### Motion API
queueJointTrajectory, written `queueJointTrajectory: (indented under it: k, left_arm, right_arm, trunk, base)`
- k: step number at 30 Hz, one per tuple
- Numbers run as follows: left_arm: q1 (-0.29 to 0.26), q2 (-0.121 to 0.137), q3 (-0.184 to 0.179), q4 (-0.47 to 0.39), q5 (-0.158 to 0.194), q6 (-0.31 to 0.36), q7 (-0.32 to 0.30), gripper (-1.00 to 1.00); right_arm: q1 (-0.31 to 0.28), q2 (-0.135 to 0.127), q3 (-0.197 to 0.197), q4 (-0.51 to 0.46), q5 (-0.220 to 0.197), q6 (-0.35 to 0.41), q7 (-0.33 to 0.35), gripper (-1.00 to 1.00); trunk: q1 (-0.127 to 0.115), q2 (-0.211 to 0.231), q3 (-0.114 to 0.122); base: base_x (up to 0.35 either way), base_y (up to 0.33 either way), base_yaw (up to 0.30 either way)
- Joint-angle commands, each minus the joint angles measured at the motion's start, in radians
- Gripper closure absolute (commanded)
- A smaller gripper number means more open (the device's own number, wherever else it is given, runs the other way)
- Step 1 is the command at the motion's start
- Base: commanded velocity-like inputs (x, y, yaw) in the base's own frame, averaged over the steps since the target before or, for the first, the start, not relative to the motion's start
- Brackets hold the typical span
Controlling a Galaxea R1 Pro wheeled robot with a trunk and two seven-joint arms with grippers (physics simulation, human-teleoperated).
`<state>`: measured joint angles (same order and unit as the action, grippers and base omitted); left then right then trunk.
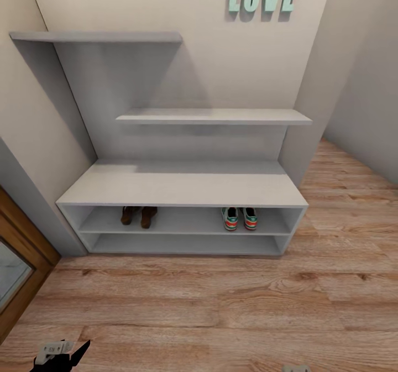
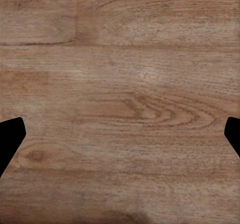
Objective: Pick up the two gym shoes and the two sandals from the corridor floor and place them onto the hallstand (shoe rack) in the corridor, making sure they are on the rack and not on the floor. Arrange them so the two gym shoes are next to each other and the two sandals are next to each other.
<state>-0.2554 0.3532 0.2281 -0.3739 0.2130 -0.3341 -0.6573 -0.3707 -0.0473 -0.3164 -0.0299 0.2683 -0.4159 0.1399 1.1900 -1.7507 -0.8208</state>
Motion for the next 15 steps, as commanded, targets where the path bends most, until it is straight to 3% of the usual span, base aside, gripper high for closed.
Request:
queueJointTrajectory:
  k: [1, 15]
  left_arm:
    - [-0.001, 0.0, 0.003, 0.001, 0.006, 0.002, -0.008, -1.0]
    - [-0.001, 0.0, 0.003, 0.002, 0.006, 0.001, -0.008, -1.0]
  right_arm:
    - [-0.001, 0.0, -0.008, 0.001, 0.006, -0.003, 0.004, -1.0]
    - [-0.001, 0.0, -0.009, 0.001, 0.006, -0.003, 0.004, -1.0]
  trunk:
    - [0.0, 0.0, -0.001]
    - [0.0, 0.0, -0.001]
  base:
    - [0.0, 0.0, 0.0]
    - [0.0, 0.0, 0.0]
